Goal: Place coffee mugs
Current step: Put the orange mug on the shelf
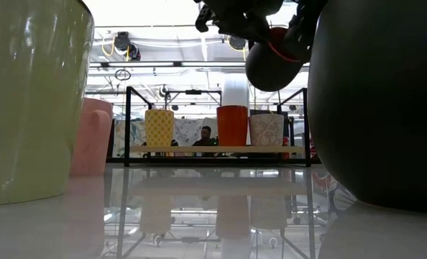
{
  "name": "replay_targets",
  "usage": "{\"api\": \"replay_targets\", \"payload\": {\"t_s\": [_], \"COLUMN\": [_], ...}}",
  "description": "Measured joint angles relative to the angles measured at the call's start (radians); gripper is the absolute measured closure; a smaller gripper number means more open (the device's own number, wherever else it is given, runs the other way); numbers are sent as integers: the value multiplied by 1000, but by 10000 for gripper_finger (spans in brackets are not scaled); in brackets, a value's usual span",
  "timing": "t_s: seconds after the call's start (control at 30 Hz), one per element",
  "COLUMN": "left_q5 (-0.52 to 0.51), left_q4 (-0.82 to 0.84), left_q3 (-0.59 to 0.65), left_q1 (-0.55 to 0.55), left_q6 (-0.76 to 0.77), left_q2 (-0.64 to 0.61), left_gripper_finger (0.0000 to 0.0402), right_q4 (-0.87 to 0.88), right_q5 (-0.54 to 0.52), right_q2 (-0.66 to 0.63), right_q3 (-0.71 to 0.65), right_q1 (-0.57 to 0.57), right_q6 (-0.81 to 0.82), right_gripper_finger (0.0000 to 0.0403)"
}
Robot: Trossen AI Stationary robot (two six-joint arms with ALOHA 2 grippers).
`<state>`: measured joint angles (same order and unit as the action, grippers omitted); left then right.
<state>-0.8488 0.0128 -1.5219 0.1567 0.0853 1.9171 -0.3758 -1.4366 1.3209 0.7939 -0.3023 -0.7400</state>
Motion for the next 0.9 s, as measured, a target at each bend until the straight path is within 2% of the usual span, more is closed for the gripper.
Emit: {"api": "replay_targets", "payload": {"t_s": [0.13,0.4,0.73,0.83,0.9], "left_q5": [-4,-24,-33,-6,5], "left_q4": [3,0,156,207,241], "left_q3": [0,0,0,1,2], "left_q1": [-15,-21,13,51,80], "left_q6": [42,26,67,48,18], "left_q2": [1,2,-8,-50,-94], "left_gripper_finger": [286,286,286,287,287], "right_q4": [10,7,33,34,29], "right_q5": [9,1,117,139,199], "right_q2": [0,0,0,0,-1], "right_q3": [0,0,-21,-21,-21], "right_q1": [0,0,-10,-12,-12], "right_q6": [16,28,106,166,239], "right_gripper_finger": [394,383,374,383,391]}}
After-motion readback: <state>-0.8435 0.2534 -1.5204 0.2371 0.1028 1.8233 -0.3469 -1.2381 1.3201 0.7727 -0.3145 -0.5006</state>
